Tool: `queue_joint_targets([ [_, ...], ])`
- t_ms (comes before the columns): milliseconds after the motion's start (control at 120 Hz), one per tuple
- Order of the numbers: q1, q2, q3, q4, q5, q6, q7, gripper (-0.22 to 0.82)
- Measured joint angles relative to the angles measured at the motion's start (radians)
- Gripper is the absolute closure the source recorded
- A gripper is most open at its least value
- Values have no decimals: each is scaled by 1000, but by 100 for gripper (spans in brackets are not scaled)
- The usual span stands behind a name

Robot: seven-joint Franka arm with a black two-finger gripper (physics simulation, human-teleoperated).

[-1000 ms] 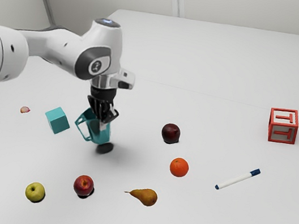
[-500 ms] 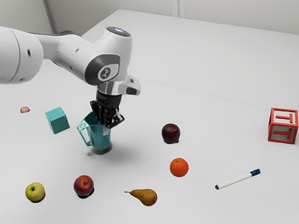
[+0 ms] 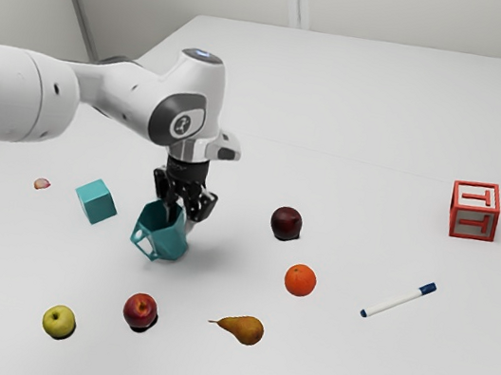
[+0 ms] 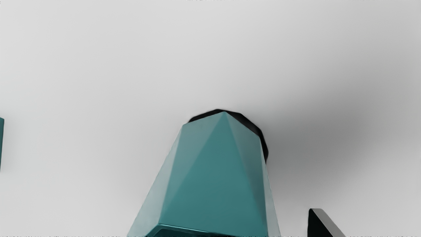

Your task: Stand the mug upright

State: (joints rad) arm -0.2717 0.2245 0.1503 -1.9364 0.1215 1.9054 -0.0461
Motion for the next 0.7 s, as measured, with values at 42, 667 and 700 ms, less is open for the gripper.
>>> queue_joint_targets([
  [42, 0, -11, 0, 0, -4, -2, -4, 38],
  [667, 164, -113, -98, 374, -106, -133, 107, 3],
  [700, 168, -113, -104, 389, -108, -152, 118, 2],
])
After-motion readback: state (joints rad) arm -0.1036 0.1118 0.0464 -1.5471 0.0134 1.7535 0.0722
